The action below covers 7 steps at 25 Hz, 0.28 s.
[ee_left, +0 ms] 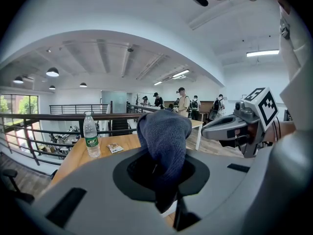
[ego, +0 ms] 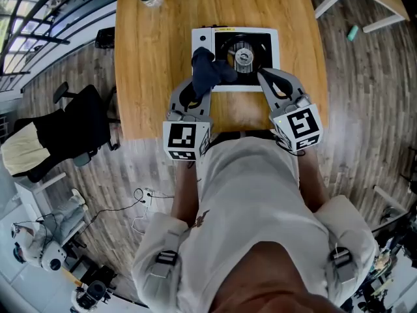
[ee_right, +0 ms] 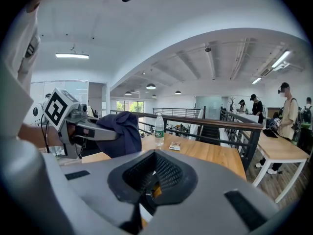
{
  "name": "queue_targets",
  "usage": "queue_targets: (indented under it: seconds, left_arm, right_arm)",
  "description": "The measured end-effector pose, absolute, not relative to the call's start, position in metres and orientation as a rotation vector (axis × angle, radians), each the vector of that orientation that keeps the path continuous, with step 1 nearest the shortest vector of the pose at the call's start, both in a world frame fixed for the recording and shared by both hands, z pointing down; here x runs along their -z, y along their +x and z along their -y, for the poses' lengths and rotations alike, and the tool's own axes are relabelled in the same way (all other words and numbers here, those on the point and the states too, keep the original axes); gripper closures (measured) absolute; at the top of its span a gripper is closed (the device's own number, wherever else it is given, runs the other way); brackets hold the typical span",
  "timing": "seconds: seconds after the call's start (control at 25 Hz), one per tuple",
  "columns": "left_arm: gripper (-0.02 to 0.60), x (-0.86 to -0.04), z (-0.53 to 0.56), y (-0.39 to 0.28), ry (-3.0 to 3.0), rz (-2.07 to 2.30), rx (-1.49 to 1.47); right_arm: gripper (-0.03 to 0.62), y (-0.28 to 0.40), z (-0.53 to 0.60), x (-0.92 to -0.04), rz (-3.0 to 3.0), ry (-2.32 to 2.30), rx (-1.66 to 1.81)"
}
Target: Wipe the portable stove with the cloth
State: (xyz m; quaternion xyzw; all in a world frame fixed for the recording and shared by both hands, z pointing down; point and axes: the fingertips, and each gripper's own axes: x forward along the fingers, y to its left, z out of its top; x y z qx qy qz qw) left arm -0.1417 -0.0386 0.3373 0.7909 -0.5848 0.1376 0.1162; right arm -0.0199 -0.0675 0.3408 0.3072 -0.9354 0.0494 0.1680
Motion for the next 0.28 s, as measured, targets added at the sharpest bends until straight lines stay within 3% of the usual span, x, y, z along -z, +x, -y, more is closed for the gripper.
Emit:
queue_targets:
  seconds: [0.28]
  left_arm:
    - [0.52,-0.3409,0.0405,-0.1459,2.311,1.705,-0.41]
  right_arm:
    - [0.574,-0.0219,0.0687,-0.3415,2.65,0.882,-0.141]
